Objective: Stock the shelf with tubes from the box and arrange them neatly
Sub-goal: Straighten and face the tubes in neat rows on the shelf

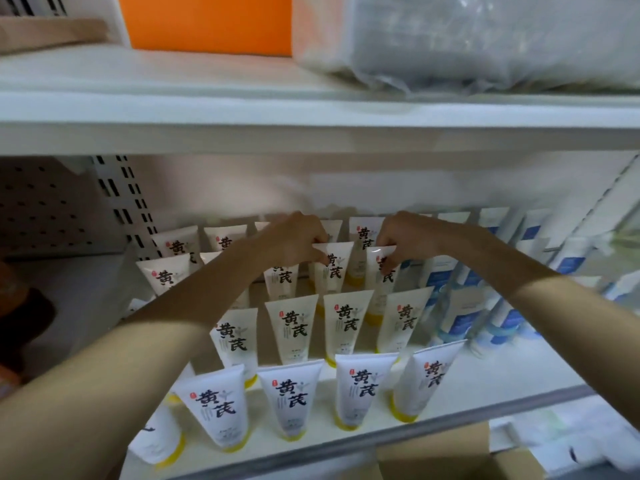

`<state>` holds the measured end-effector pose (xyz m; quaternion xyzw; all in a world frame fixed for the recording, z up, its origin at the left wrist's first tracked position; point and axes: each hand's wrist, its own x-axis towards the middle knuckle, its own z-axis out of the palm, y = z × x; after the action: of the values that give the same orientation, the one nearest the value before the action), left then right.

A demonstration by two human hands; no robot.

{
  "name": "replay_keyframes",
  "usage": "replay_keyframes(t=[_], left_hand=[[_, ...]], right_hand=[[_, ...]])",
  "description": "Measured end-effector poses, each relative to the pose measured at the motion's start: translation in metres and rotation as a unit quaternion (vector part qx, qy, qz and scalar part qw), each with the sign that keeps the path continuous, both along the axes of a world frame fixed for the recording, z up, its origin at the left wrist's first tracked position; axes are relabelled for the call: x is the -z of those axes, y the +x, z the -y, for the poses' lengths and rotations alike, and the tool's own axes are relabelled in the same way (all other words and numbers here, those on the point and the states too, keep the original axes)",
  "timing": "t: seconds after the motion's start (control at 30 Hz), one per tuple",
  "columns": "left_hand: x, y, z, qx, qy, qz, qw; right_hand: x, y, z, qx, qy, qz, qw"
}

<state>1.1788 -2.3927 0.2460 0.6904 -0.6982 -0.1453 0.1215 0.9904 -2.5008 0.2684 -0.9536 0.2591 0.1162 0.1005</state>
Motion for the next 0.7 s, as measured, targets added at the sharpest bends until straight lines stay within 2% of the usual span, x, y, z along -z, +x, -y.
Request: replay_keyframes(t=[0.2, 0.43, 0.57, 0.7], left_hand=[[0.002, 0.001, -0.001, 0.006, 0.002, 0.007, 1.000], [-0.014, -0.002, -0.010, -0.023, -0.012, 0.029, 0.999], [-0.053, -0.005, -0.042, -0.089, -0.061, -0.042, 0.993], [-0.077, -0.005, -0.108, -0.125, -0.070, -0.063, 0.988]], right_hand=[[0.002, 0.007, 0.004, 0.012, -0.033, 0.014, 0.999], [-0.002, 0.007, 0.005, 0.025, 0.015, 0.016, 0.999], [-0.011, 0.003, 0.004, 0.030, 0.022, 0.023, 0.999], [-0.037, 0.006, -0.005, 0.051, -0.009, 0.071, 0.996]])
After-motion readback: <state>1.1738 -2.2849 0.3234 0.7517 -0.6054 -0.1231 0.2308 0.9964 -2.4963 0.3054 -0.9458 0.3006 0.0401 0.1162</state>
